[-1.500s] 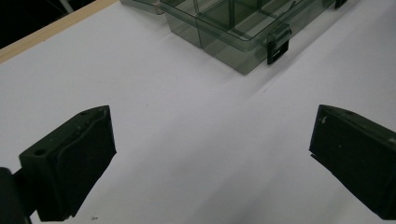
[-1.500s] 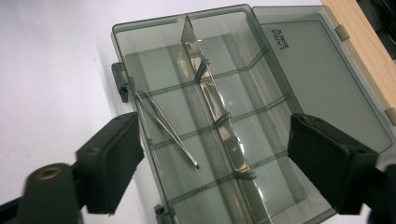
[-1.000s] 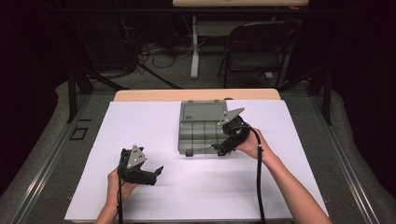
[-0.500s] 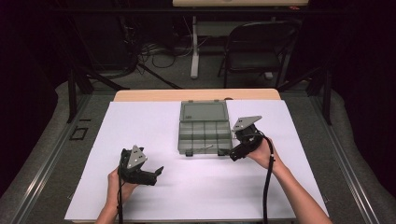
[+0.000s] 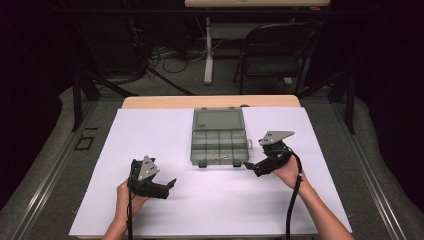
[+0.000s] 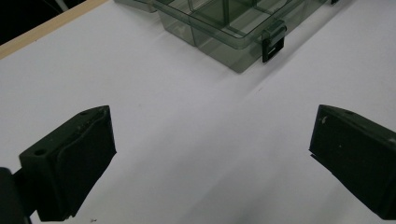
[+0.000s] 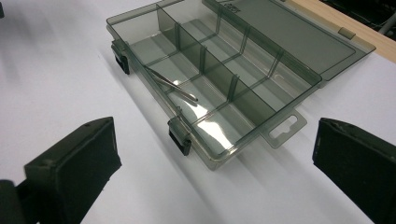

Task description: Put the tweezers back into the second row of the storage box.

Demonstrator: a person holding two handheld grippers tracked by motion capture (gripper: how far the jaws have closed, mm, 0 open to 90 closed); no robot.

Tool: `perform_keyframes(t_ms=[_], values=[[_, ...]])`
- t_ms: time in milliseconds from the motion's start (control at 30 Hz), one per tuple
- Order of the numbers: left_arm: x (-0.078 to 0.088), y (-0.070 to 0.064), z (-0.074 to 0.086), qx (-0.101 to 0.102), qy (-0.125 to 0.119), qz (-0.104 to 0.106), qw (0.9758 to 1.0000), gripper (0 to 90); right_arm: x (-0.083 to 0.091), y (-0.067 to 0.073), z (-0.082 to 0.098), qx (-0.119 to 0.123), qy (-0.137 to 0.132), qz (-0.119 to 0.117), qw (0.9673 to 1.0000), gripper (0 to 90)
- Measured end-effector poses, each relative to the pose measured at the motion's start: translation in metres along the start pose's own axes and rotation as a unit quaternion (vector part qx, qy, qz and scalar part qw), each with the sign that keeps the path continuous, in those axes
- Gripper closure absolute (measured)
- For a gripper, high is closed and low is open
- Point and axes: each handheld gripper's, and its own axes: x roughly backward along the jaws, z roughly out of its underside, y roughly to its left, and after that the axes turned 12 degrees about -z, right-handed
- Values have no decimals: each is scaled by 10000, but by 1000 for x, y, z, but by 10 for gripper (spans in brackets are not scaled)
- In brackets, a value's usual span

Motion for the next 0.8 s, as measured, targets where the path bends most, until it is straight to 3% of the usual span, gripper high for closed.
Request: perform_keyframes(t_ms=[567,800], values=[[0,0,0,-57,-16,10,10000,2,7,-2,7,-196,-196,52,9996,0],[-2,0,0,-86,6,44,10000,2,6,-6,11,-286,-124,71,9995,0]])
